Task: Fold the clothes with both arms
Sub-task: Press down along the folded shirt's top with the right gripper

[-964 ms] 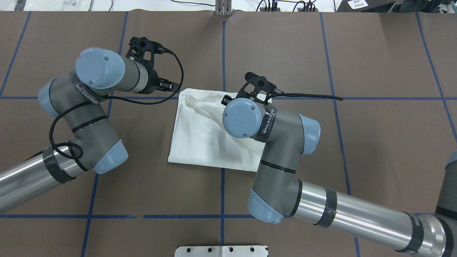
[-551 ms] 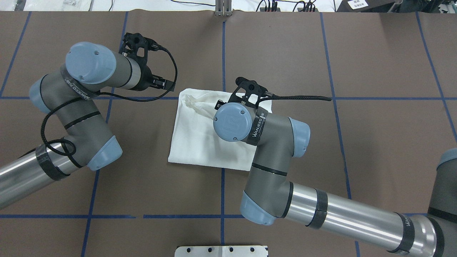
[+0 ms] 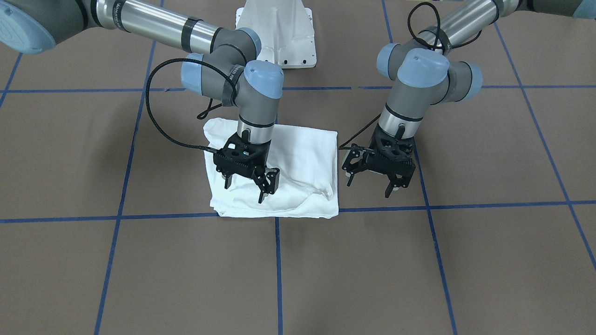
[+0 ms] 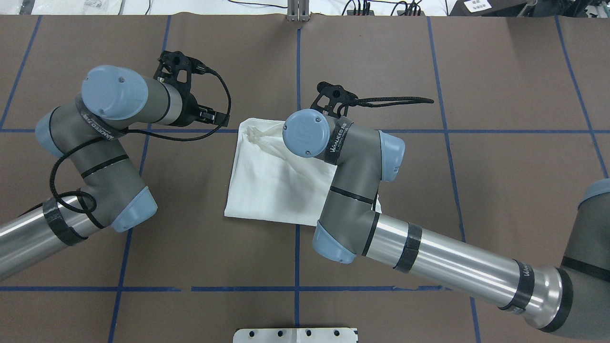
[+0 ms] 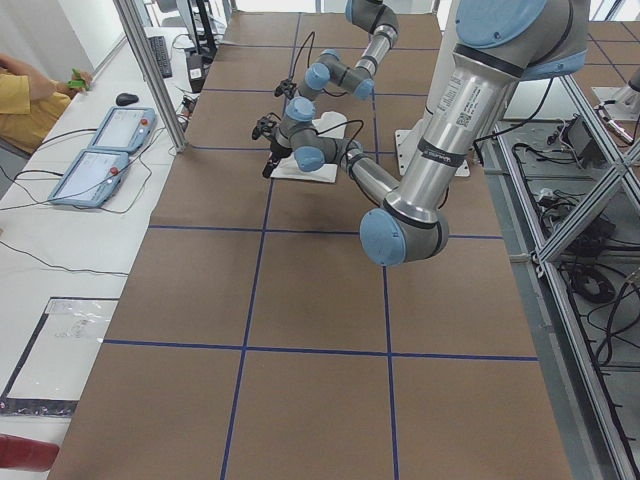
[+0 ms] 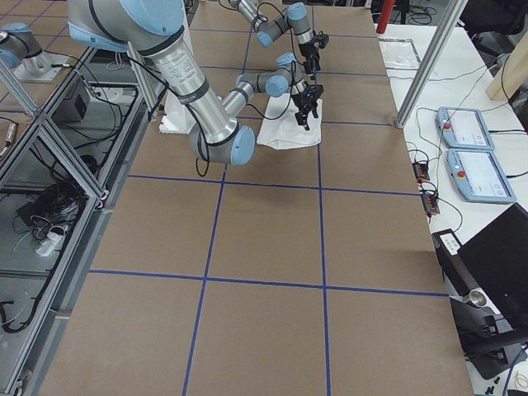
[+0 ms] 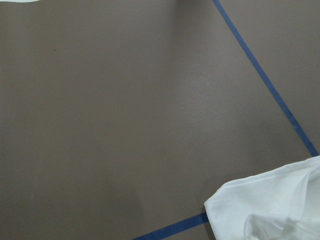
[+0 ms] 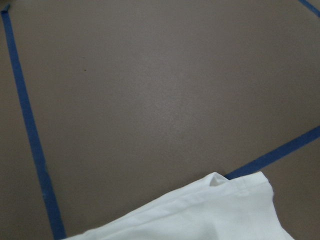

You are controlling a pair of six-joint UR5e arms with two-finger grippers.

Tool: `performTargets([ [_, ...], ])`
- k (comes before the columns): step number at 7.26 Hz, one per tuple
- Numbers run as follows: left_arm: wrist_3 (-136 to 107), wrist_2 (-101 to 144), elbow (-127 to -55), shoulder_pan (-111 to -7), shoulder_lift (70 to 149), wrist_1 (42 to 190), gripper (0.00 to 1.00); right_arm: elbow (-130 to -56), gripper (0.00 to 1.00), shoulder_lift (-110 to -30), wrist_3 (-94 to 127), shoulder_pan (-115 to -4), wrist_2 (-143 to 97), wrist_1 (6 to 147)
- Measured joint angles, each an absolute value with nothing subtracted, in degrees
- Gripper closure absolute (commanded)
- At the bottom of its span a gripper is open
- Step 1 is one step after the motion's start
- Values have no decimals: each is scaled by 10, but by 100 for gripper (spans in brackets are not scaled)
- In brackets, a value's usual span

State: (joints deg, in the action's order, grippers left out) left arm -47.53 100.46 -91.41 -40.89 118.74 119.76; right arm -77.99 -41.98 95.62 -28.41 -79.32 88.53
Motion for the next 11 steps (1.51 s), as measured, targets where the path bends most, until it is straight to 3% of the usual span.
performTargets([
  [1, -476, 1005, -914, -409, 1185, 1200, 0, -778, 21, -423, 957, -282, -793, 888],
  [2, -479, 1005, -913, -408, 1184, 1200, 0, -777, 61, -425, 959, -278, -793, 889],
  [3, -482, 1005, -913, -408, 1184, 1200, 0, -777, 77, -427, 961, -275, -793, 889],
  [4, -485, 1005, -913, -408, 1184, 1201, 0, -777, 77, -430, 963, -273, -793, 889],
  [5, -486, 1005, -913, -407, 1184, 1201, 0, -779, 85, -435, 965, -272, -793, 889],
  [6, -487, 1004, -913, -407, 1184, 1201, 0, -781, 100, -441, 965, -272, -793, 889],
  [11, -497, 1003, -912, -407, 1185, 1201, 0, -788, 100, -442, 965, -289, -793, 889],
])
